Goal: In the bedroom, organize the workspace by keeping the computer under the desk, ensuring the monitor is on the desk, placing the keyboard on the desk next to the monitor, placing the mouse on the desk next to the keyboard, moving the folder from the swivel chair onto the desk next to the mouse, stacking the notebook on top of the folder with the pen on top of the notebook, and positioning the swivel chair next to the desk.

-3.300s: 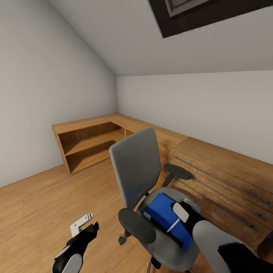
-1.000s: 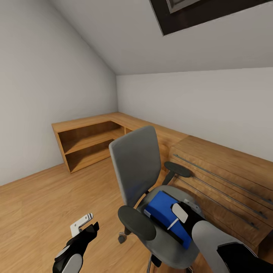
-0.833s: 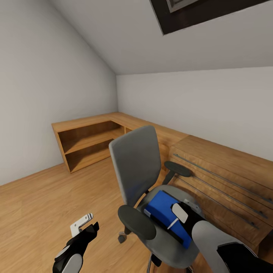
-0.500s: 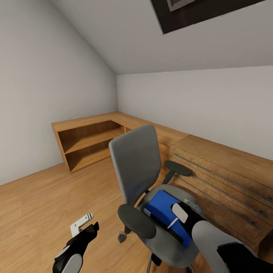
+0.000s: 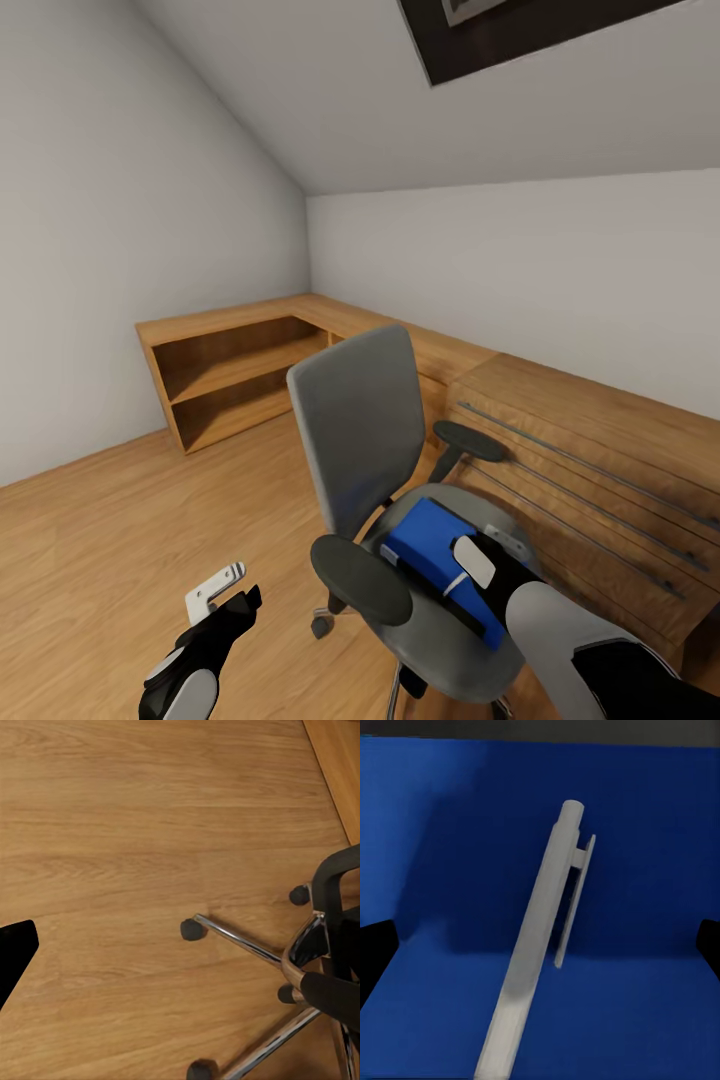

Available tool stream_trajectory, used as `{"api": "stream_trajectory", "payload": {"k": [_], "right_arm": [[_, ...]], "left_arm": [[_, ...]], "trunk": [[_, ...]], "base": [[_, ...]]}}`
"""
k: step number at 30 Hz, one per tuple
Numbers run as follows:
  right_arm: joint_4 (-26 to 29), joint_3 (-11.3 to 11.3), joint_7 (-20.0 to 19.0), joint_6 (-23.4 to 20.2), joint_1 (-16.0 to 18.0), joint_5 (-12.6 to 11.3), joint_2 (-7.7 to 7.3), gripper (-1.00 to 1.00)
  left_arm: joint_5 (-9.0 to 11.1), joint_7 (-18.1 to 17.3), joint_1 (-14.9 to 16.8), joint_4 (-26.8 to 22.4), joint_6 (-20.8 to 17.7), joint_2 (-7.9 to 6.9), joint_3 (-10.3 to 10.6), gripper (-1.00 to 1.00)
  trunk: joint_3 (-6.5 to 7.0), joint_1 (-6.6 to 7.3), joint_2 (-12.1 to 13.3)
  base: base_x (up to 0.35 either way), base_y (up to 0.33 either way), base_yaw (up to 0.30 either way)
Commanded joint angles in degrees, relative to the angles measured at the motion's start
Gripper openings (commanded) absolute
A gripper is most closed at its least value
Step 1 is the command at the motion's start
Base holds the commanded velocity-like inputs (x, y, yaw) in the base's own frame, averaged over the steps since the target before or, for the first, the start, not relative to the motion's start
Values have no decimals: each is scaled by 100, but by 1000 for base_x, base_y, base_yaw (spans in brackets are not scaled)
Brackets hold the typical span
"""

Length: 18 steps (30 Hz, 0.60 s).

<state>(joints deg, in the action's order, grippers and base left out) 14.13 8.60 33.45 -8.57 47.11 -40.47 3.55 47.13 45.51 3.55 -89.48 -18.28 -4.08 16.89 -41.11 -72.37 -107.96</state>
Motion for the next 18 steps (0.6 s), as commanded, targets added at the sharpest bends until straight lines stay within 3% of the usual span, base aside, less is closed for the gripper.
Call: {"api": "stream_trajectory", "payload": {"k": [1, 13, 14, 18], "right_arm": [[10, 28, 39, -48, 0, -48, -4, 100], [19, 29, 73, -49, 0, -48, -4, 100], [19, 30, 86, -49, 0, -48, -4, -100], [26, 35, 104, -48, 0, -48, 2, -100]], "left_arm": [[24, 41, 5, -8, -17, -5, 10, 100], [25, 38, 5, -8, -17, -5, 7, 100], [25, 38, 5, -8, -17, -5, 7, 100], [25, 39, 4, -8, -17, -5, 9, 100]], "trunk": [[-6, 0, -3], [-6, 0, -3], [-6, 0, -3], [-6, 0, -3]], "base": [[0, 0, 0], [0, 0, 0], [0, 0, 0], [0, 0, 0]]}}
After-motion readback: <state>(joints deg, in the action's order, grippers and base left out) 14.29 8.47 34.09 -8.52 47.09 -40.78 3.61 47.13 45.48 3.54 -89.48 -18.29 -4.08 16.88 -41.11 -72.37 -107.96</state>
